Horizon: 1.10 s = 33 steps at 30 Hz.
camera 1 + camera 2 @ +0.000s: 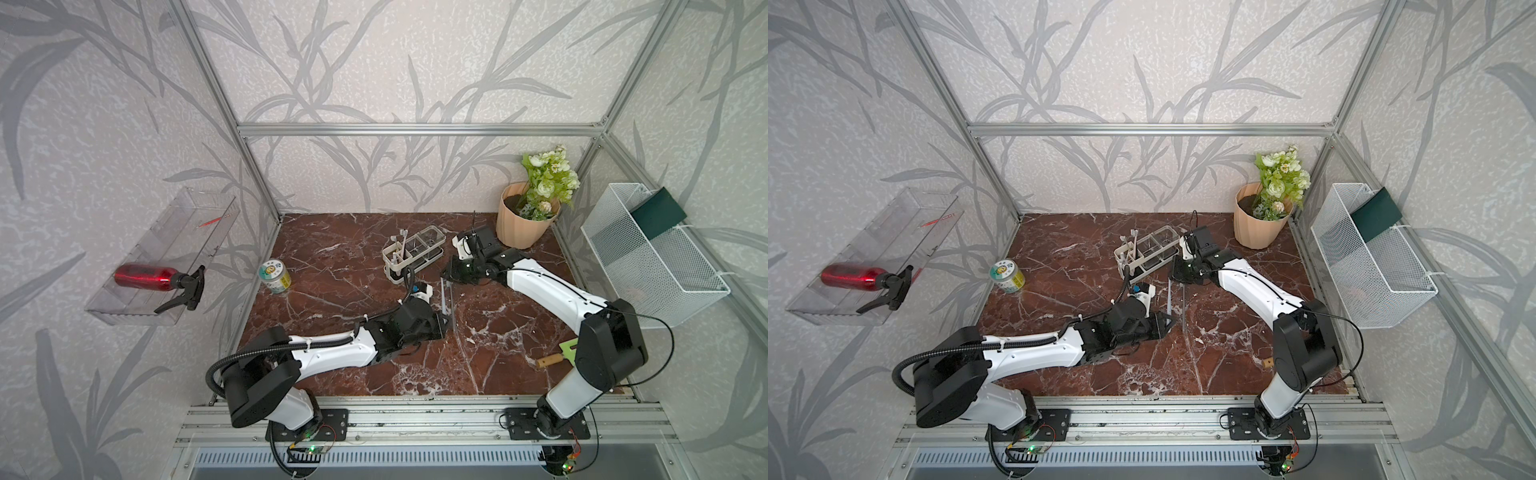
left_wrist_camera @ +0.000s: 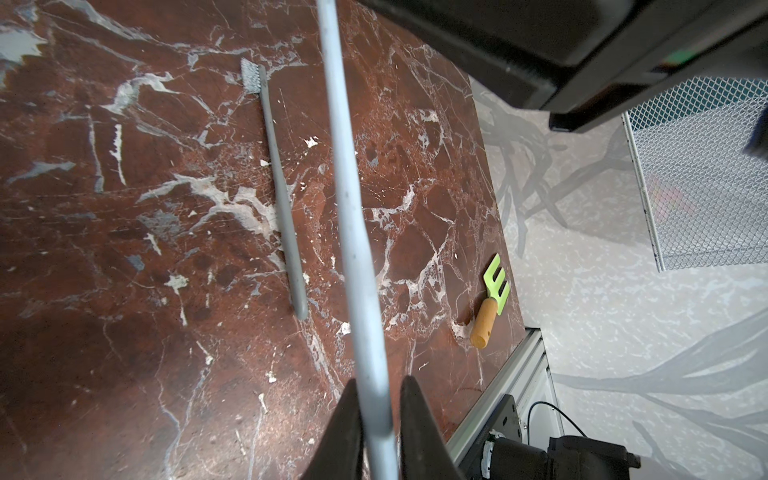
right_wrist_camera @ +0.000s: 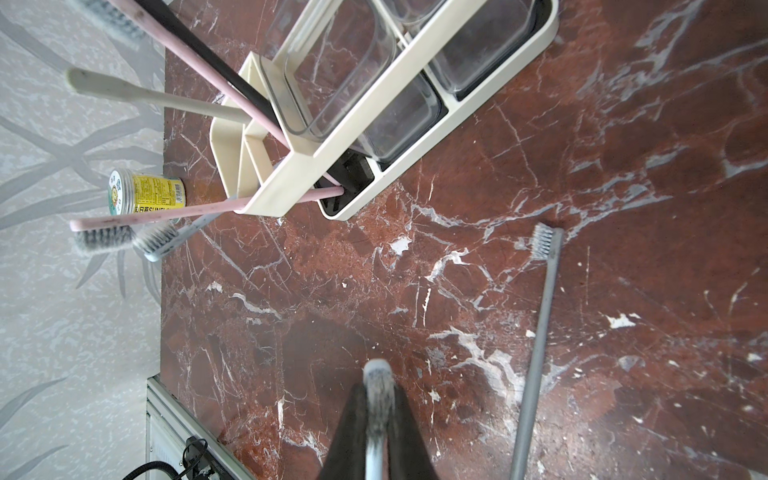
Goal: Place the toothbrush into the toothbrush holder
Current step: Pick up the toothbrush from the center of the board.
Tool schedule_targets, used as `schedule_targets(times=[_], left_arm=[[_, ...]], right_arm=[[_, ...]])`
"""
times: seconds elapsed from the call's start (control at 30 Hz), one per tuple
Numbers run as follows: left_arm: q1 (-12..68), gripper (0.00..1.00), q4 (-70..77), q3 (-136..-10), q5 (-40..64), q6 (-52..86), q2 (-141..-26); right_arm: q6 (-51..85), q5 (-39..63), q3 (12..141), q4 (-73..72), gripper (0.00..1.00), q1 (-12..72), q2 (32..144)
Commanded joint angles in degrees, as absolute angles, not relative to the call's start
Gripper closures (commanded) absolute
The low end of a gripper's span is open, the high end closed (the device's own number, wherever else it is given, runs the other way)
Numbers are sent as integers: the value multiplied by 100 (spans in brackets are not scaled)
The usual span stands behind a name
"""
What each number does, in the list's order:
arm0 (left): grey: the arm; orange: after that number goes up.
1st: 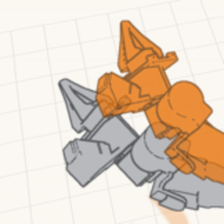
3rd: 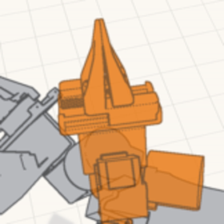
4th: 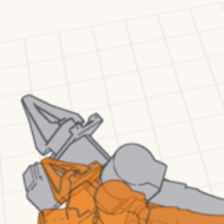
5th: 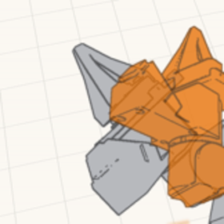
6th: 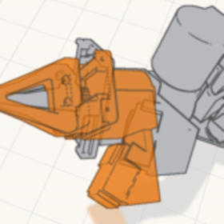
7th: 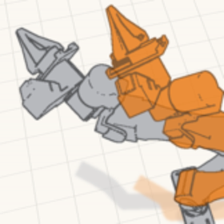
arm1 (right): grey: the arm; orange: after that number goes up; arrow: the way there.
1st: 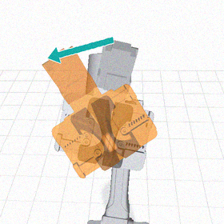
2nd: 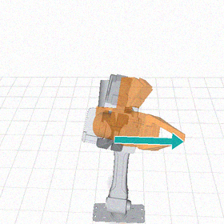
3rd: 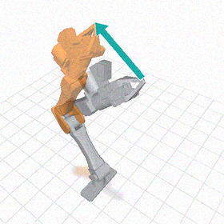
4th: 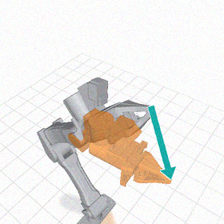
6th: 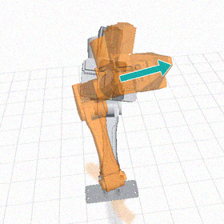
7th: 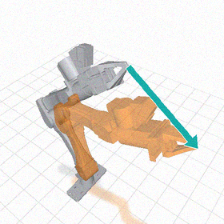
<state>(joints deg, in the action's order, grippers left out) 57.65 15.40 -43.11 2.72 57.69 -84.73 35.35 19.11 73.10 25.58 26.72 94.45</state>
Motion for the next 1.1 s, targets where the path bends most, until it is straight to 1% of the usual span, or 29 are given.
schedule_targets(times=[0.0, 0.13, 0.27, 0.43, 0.5, 0.53, 0.57, 0.73, 0.8, 0.9, 1.07], left_arm=[[5781, 84, 1651, -4223, 123, 5828, -8403], [5775, 86, 1617, -4218, 106, 5810, -8393], [5783, 91, 1560, -4204, 75, 5786, -8379], [5783, 99, 1303, -4215, 49, 5684, -8296], [5782, 100, 1059, -4247, 115, 5570, -8224], [5783, 100, 848, -4282, 155, 5495, -8168], [5782, 100, 595, -4332, 195, 5394, -8105], [5776, 100, -997, -4601, 270, 4816, -7761], [5783, 100, -1755, -4776, 252, 4527, -7654], [5778, 100, -2786, -5026, 177, 4068, -7478], [5778, 100, -3957, -5511, 185, 3295, -7415]], right_arm=[[3568, 1942, 7251, 2492, 100, 2654, 9297], [3568, 1934, 7252, 2513, 100, 2654, 9259], [3568, 1916, 7242, 2531, 100, 2650, 9215], [3500, 1953, 7243, 2618, 99, 2649, 9147], [3444, 1983, 7242, 2670, 89, 2624, 9091], [3396, 2020, 7250, 2708, 81, 2603, 9050], [3323, 2062, 7262, 2760, 76, 2580, 9021], [3019, 2072, 7148, 3029, 56, 2437, 8801], [2868, 2117, 7056, 3042, 51, 2404, 8738], [2636, 2513, 7007, 3141, 47, 2399, 8816], [2542, 3555, 6905, 2997, 47, 2420, 9154]])
